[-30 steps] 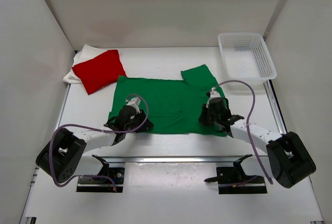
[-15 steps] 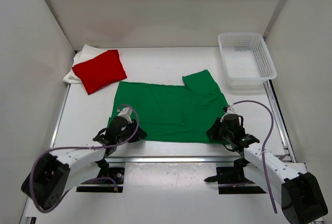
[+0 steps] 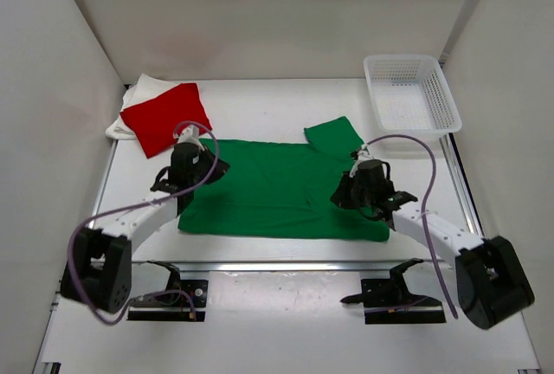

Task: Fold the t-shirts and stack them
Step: Grap the side of the flattened tshirt furthest away from the robot with both arms

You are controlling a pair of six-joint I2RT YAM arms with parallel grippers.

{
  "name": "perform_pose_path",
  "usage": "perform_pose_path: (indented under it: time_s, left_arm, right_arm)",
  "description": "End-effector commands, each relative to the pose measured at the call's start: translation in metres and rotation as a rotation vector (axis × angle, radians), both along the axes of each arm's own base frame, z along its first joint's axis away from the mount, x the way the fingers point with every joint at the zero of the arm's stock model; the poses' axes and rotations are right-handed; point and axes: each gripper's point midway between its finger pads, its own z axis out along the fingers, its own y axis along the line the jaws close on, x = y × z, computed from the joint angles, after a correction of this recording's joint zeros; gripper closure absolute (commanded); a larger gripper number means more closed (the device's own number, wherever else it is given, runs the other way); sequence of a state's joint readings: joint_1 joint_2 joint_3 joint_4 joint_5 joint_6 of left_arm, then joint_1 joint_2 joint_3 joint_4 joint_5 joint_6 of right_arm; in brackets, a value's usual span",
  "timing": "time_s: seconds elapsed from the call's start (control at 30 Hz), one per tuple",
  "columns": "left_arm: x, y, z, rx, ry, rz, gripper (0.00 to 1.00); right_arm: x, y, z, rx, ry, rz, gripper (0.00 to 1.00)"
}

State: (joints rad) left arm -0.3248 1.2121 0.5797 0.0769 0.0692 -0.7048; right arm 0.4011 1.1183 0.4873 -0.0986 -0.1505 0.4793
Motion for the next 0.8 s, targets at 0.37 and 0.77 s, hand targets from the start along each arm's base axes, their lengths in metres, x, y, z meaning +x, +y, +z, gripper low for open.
perform_pose_path:
  time_s: [0.37,0.77]
  left_arm:
    - [0.165,0.107,-0.030,0.259,0.144,0.284,0.64]
    - [0.174,0.129,-0.075,0.388,0.288,0.245,0.58]
  right_arm:
    - [0.003,0.059,-0.005,0.033,-0.068,0.228,0.99]
    - [0.008,0.064,0.000,0.056,-0.090,0.263,0.99]
